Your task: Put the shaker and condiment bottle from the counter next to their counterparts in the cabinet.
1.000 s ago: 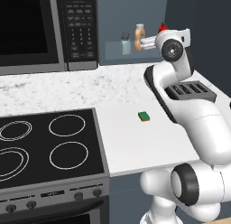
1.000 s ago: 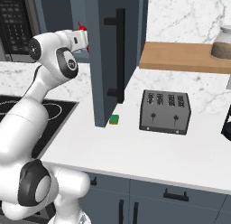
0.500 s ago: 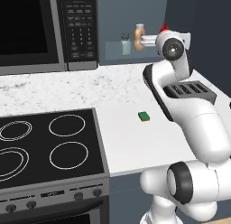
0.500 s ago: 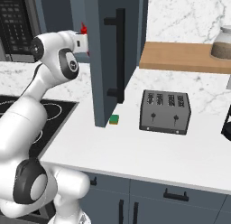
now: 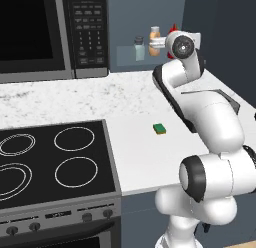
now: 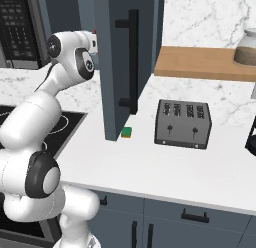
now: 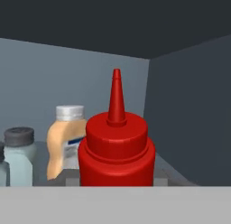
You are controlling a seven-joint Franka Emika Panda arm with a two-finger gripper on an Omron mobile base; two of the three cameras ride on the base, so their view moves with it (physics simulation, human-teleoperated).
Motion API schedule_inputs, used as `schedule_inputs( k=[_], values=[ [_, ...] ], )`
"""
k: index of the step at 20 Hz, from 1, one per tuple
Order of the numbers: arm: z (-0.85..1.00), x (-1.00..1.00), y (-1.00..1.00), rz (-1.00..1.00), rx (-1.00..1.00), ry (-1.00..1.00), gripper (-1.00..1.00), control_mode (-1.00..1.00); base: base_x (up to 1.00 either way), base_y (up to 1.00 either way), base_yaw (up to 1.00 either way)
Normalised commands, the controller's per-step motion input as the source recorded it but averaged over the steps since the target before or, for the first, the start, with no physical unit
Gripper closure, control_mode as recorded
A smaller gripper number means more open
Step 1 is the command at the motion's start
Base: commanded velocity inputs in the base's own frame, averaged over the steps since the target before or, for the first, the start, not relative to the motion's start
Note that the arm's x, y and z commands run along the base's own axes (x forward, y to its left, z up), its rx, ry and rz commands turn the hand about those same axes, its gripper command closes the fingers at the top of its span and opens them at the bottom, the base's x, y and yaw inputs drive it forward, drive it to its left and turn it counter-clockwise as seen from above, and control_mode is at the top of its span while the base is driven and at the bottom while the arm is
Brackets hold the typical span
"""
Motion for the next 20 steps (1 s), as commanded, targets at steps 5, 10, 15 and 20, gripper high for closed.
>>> schedule_inputs(
  k=[5, 10, 15, 20],
  values=[
    [-0.28, 0.04, 0.00, 0.00, 0.09, 0.00, 1.00, -1.00, 0.00, 0.00, 0.00],
    [0.00, 0.02, 0.00, 0.00, 0.02, 0.00, 1.00, -1.00, 0.00, 0.00, 0.00],
    [-0.01, 0.38, 0.00, 0.00, 0.07, 0.00, 1.00, -1.00, 0.00, 0.00, 0.00],
    [-0.19, 0.43, 0.00, 0.00, 0.09, 0.00, 1.00, -1.00, 0.00, 0.00, 0.00]
  ],
)
